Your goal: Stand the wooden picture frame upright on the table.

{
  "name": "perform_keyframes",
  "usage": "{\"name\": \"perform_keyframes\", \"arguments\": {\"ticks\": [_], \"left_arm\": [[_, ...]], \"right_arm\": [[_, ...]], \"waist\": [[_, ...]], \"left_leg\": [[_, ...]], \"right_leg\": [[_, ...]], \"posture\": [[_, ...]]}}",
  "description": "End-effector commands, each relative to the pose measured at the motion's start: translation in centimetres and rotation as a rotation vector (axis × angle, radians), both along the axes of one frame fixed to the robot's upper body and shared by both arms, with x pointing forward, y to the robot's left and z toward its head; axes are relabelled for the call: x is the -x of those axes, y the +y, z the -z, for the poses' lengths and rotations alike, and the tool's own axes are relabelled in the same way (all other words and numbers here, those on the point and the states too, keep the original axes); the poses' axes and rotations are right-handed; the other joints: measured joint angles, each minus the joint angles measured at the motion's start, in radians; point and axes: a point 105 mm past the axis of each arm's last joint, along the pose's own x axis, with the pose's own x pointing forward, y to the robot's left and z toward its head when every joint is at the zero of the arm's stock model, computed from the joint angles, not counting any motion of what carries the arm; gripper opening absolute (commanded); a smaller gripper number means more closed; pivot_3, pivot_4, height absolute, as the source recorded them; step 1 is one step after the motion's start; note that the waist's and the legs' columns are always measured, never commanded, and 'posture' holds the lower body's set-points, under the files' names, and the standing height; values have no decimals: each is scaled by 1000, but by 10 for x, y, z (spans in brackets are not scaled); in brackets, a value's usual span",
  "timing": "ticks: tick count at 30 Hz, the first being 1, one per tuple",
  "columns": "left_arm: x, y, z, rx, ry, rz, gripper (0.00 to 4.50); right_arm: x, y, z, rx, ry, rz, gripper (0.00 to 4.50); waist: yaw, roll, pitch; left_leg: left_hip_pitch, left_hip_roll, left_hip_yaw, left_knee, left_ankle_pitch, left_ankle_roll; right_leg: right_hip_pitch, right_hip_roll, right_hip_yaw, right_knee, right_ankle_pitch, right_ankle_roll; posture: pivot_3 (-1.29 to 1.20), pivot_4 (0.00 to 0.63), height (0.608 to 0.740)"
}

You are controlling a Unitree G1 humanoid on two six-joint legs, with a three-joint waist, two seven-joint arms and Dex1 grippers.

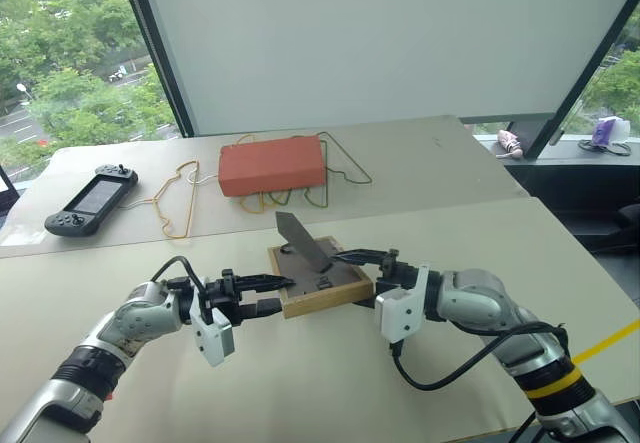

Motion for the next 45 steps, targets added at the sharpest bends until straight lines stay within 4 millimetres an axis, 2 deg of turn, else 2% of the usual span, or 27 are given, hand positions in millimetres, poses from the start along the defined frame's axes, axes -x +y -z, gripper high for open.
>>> {"name": "perform_keyframes", "arguments": {"ticks": [1,2,11,13,18,22,25,27,29,33,36,40,45], "left_arm": [[2,2,-11,38,-37,4,1151],[2,3,-11,34,-38,3,1151],[-6,0,-19,78,2,-26,1151],[-7,-1,-20,79,2,-33,2101],[-8,7,-24,114,48,-91,3781],[-4,20,-38,217,111,-185,3781],[6,15,-41,272,151,-204,3781],[9,11,-40,296,181,-221,3781],[14,7,-36,290,193,-223,3781],[16,5,-32,289,196,-238,3781],[16,3,-32,300,201,-244,3781],[20,-2,-29,301,205,-233,3781],[21,-4,-28,301,205,-230,3781]], "right_arm": [[6,1,-18,-43,-53,-35,1597],[7,2,-18,-40,-56,-41,1260],[16,5,-24,-20,28,-73,1253],[15,4,-29,-35,23,-65,1253],[7,-7,-43,-111,74,8,1253],[4,-27,-57,-177,402,80,1253],[-1,-41,-66,-233,710,137,1253],[-2,-45,-69,-256,885,142,1253],[-12,-48,-71,-314,1098,186,1253],[-16,-46,-71,-308,1322,181,1253],[-16,-43,-67,-244,1390,151,1253],[-26,-41,-39,-76,1426,229,1253],[-33,-40,-19,16,1452,262,1253]], "waist": [[0,0,0],[0,0,0],[0,0,0],[0,0,0],[0,0,0],[0,0,0],[3,0,0],[3,0,0],[-1,0,0],[2,0,0],[2,0,0],[1,0,0],[1,1,0]], "left_leg": [[0,0,0,0,0,0],[0,0,0,0,0,0],[0,0,0,0,0,0],[0,0,0,0,0,0],[0,0,0,0,0,0],[0,0,0,0,0,0],[-1,0,0,0,0,1],[0,0,0,0,0,1],[0,1,0,0,-1,1],[1,1,0,0,-1,2],[1,1,0,0,-1,2],[-1,1,0,0,-1,2],[-1,1,0,0,-1,3]], "right_leg": [[0,0,0,0,0,0],[0,0,0,0,0,0],[0,0,0,0,0,0],[0,0,0,0,0,0],[0,0,0,1,0,0],[0,0,0,4,0,0],[0,0,0,2,0,0],[0,0,0,2,0,0],[0,0,0,1,0,0],[0,1,0,2,0,-1],[0,1,0,1,0,-1],[0,0,-1,-2,0,-1],[0,0,-1,-3,0,-1]], "posture": [[0,150,740],[0,150,740],[0,150,740],[0,150,740],[0,150,740],[0,150,740],[0,150,740],[0,150,740],[0,150,740],[0,150,740],[0,150,740],[0,150,740],[0,150,740]]}}
